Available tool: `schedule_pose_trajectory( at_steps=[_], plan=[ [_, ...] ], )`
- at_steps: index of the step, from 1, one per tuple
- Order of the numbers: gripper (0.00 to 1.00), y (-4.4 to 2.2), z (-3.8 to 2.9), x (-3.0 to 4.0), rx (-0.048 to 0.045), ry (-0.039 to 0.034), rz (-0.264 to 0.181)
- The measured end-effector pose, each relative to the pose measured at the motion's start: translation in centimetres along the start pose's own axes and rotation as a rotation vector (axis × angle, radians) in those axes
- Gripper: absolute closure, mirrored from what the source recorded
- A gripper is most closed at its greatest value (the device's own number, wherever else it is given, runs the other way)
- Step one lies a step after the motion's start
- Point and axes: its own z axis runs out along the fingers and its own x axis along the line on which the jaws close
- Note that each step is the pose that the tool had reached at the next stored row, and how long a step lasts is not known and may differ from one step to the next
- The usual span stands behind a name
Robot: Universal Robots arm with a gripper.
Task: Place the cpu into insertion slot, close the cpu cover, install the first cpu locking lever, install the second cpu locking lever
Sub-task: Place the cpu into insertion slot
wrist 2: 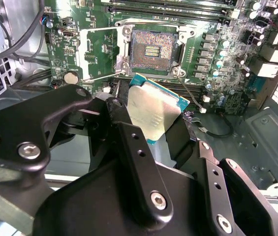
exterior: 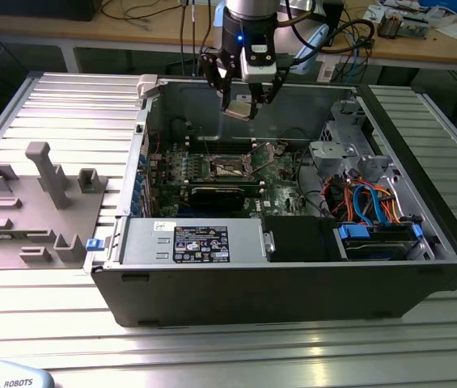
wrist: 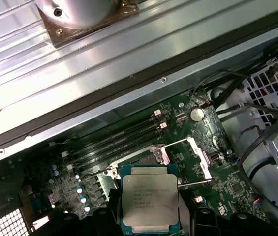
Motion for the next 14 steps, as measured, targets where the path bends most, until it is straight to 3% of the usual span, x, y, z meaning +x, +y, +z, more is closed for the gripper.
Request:
schedule_pose_trajectory(
  at_steps=[14],
  plan=[
    [0.46, 0.0, 0.02, 0.0, -0.0001, -0.0005, 0.007]
  ],
)
